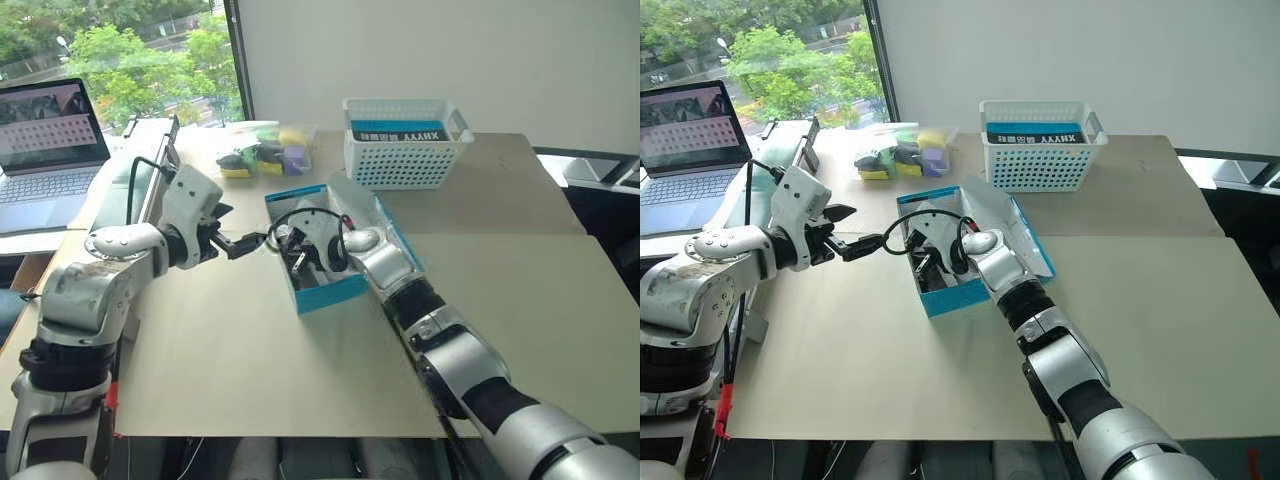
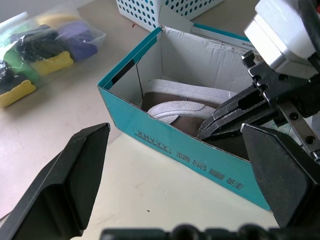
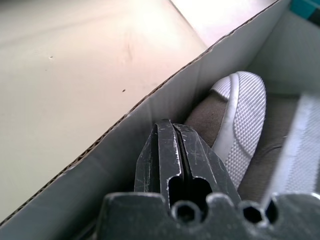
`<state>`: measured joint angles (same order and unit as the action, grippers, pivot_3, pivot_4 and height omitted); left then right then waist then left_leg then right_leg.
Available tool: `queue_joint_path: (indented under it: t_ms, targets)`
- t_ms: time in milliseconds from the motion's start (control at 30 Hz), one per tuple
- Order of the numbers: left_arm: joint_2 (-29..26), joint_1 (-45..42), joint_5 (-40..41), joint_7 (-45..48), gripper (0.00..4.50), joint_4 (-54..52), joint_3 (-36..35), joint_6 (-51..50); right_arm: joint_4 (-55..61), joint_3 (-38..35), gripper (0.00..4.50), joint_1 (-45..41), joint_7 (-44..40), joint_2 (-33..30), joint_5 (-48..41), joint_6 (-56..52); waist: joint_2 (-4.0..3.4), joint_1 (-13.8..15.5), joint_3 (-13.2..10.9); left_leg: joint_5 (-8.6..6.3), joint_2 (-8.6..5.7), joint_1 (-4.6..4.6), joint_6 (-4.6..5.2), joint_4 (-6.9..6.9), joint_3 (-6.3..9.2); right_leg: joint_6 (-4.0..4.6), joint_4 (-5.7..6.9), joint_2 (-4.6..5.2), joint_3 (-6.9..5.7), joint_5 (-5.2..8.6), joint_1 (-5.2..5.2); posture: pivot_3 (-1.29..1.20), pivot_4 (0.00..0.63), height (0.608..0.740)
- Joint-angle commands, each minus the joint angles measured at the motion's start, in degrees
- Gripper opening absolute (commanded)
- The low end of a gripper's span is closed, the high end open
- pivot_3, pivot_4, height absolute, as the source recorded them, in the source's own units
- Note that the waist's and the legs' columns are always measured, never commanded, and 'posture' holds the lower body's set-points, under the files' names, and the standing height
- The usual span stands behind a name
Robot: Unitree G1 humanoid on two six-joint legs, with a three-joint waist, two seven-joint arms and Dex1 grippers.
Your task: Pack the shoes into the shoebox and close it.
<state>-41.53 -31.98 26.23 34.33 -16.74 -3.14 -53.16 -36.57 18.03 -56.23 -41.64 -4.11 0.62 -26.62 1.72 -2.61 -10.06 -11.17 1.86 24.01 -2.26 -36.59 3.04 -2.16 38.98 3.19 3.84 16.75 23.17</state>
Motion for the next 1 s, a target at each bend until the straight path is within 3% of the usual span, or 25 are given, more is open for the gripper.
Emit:
queue_joint_path:
  t_ms: [33, 233, 400, 467, 567, 667, 767, 900, 1000]
  targets:
    - [0.76, -1.97, 0.01, 1.02, 4.50, -0.37, 0.85, 1.39, 15.15, -5.91, 0.05, -1.37, -2.93, -4.09, -5.86, -11.73, -0.02, 0.28, -0.01, 0.00, -0.01, 0.07, 0.00, -0.02, 0.02, 0.00, -0.01, 0.01, -0.02, 0.00, 0.02, 0.00, 0.150, 0.740]
    - [-2.17, -2.60, 0.18, 9.57, 4.50, 0.51, 4.76, 3.98, 44.16, -17.07, 0.05, -4.43, -6.74, -14.22, -22.51, -41.98, -0.04, 0.05, -0.02, -0.03, 0.01, 0.31, 0.05, -0.06, 0.08, 0.00, 0.04, 0.00, -0.09, 0.00, 0.17, 0.00, 0.150, 0.740]
    - [-4.30, -5.07, -0.42, 17.04, 4.50, 2.98, 7.96, 6.90, 54.78, -20.29, 0.05, -2.42, -5.69, -26.12, -27.32, -54.18, -0.03, 0.29, -0.02, -0.06, 0.01, 0.25, 0.10, -0.03, 0.04, 0.01, -0.22, 0.00, -0.09, 0.01, 0.09, 0.00, 0.150, 0.740]
    - [-5.56, -7.08, -1.17, 21.08, 4.50, 4.88, 9.99, 8.47, 57.44, -22.51, 0.05, 2.42, -4.10, -29.47, -28.24, -58.93, -0.02, 0.27, -0.02, -0.06, 0.00, 0.22, 0.10, -0.04, 0.02, 0.01, -0.28, 0.00, -0.10, 0.02, 0.03, 0.00, 0.150, 0.740]
    - [-6.41, -11.08, -3.18, 25.45, 4.50, 9.01, 12.52, 11.21, 63.97, -26.47, 0.05, 17.04, -2.82, -34.13, -29.35, -62.79, 0.01, 0.91, 0.00, -0.05, -0.01, 0.24, 0.10, -0.08, 0.02, 0.00, -0.31, -0.01, -0.10, 0.03, -0.02, 0.00, 0.150, 0.740]
    - [-5.91, -13.38, -5.15, 26.81, 4.50, 11.90, 13.82, 13.55, 66.63, -28.14, 0.05, 31.46, -0.23, -30.89, -29.78, -59.97, 0.00, 1.16, -0.01, -0.11, -0.02, 0.34, 0.19, -0.11, -0.03, -0.02, -0.39, 0.00, -0.06, 0.04, 0.03, 0.00, 0.150, 0.740]
    - [-4.76, -14.70, -5.82, 27.56, 4.50, 13.35, 14.08, 13.86, 63.94, -29.43, 0.05, 40.09, 5.20, -21.93, -28.14, -53.54, -0.02, 0.12, -0.02, -0.14, 0.03, 0.32, 0.25, -0.16, -0.05, -0.02, -0.33, -0.07, 0.02, 0.04, 0.05, 0.00, 0.150, 0.740]
    - [-4.44, -14.98, -6.53, 29.18, 4.50, 13.30, 14.59, 14.03, 56.18, -34.27, 0.05, 43.93, 11.62, -9.67, -27.90, -44.60, -0.05, -0.57, -0.04, -0.13, 0.02, 0.21, 0.24, -0.22, -0.12, -0.03, -0.15, -0.07, 0.14, 0.04, 0.05, 0.00, 0.150, 0.740]
    - [-5.53, -14.61, -7.29, 30.41, 4.50, 13.47, 14.86, 14.37, 50.45, -37.35, 0.05, 43.41, 15.06, -4.48, -28.08, -37.40, -0.07, -0.43, -0.04, -0.10, 0.03, 0.13, 0.22, -0.25, -0.10, -0.03, -0.07, -0.10, 0.12, 0.05, 0.00, 0.00, 0.150, 0.740]
